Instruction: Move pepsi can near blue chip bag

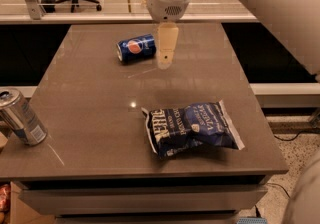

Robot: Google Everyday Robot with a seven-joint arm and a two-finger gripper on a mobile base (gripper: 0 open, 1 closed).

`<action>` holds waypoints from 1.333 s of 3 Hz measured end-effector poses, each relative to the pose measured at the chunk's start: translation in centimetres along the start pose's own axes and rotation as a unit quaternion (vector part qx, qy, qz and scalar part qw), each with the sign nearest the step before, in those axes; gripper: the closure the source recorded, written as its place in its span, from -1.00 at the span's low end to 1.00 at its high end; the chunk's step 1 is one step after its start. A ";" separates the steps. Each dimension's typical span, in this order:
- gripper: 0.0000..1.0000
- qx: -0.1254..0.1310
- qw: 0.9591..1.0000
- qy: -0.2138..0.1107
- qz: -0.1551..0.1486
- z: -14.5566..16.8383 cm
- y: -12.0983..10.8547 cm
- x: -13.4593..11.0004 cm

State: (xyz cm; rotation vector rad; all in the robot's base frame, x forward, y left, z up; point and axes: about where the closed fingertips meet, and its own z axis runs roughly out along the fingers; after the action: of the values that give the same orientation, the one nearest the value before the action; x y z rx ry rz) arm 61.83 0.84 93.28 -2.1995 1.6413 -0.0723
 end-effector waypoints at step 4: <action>-1.00 -0.005 1.000 0.029 -0.005 2.6 -0.1 -0.5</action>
Offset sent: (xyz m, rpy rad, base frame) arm 0.0114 0.0261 -0.0313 -0.0294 0.0205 0.0144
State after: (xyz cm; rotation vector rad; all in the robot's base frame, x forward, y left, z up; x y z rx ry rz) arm 62.50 2.02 91.03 -2.2326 1.6652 -0.1318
